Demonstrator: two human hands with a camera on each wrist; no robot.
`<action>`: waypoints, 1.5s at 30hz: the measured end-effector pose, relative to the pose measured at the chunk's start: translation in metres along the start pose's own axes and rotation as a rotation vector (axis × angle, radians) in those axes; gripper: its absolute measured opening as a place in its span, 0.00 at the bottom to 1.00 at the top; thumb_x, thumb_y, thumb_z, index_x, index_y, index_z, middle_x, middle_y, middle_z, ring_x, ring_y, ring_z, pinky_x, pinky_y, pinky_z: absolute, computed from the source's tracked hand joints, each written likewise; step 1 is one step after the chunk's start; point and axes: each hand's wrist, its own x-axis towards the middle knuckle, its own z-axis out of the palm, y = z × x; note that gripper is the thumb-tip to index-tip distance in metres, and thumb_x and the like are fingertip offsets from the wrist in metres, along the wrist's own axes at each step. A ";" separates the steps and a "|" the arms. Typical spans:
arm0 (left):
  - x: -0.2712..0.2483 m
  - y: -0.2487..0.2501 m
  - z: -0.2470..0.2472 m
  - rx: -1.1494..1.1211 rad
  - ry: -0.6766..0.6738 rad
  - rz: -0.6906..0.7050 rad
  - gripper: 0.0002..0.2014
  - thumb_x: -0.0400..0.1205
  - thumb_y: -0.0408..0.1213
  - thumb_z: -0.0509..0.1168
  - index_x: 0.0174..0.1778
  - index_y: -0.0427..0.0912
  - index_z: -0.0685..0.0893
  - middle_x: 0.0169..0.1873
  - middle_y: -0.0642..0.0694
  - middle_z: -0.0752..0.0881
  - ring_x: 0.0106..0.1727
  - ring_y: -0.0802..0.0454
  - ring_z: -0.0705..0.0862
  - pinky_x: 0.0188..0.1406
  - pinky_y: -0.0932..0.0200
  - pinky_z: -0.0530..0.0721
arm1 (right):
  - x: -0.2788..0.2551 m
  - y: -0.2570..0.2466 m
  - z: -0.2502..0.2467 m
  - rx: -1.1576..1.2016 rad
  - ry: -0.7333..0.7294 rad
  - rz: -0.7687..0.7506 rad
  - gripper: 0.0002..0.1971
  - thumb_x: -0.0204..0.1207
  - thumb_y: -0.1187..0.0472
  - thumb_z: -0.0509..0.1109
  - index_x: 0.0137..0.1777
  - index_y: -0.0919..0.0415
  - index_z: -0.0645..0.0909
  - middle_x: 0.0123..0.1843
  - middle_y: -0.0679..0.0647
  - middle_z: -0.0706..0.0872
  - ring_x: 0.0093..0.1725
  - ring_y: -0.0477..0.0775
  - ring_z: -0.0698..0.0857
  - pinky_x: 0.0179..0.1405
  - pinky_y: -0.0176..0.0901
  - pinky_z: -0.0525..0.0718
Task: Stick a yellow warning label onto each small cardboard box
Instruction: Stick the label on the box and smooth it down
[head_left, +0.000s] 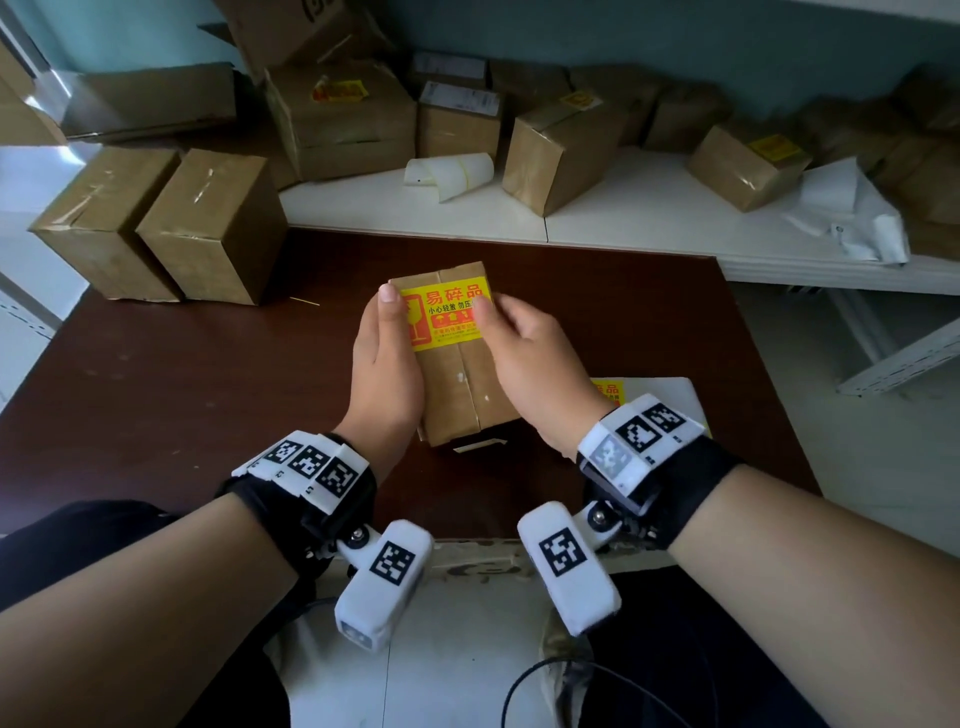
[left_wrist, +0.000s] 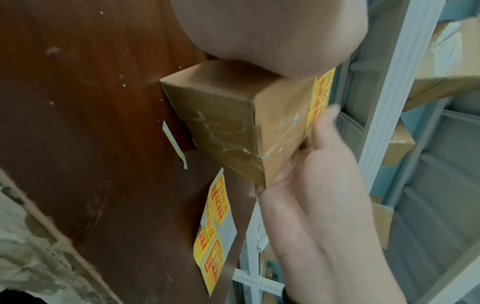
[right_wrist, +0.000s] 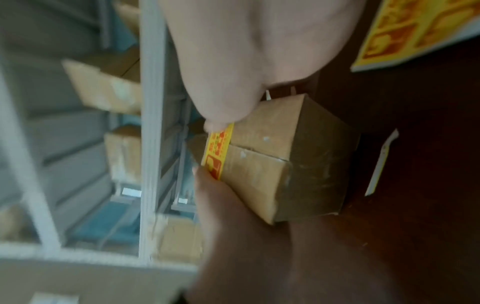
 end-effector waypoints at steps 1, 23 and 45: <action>-0.001 0.000 0.000 -0.004 -0.004 0.013 0.30 0.89 0.71 0.51 0.63 0.54 0.89 0.61 0.46 0.94 0.65 0.47 0.93 0.75 0.33 0.88 | -0.003 -0.003 0.000 -0.058 -0.040 -0.020 0.25 0.85 0.30 0.68 0.72 0.44 0.86 0.61 0.43 0.96 0.61 0.49 0.94 0.67 0.62 0.91; -0.001 -0.017 -0.004 0.126 -0.064 0.179 0.49 0.81 0.85 0.47 0.88 0.54 0.74 0.81 0.45 0.81 0.84 0.48 0.80 0.87 0.35 0.77 | -0.014 -0.009 -0.004 -0.233 -0.033 -0.055 0.37 0.73 0.17 0.69 0.71 0.44 0.74 0.58 0.41 0.91 0.53 0.47 0.93 0.52 0.61 0.95; 0.000 -0.018 -0.003 0.037 -0.082 0.210 0.37 0.90 0.75 0.46 0.80 0.53 0.81 0.71 0.45 0.89 0.77 0.43 0.87 0.80 0.29 0.82 | -0.004 -0.015 -0.009 -0.002 -0.037 0.045 0.40 0.62 0.25 0.87 0.68 0.46 0.81 0.58 0.42 0.94 0.57 0.41 0.94 0.62 0.55 0.94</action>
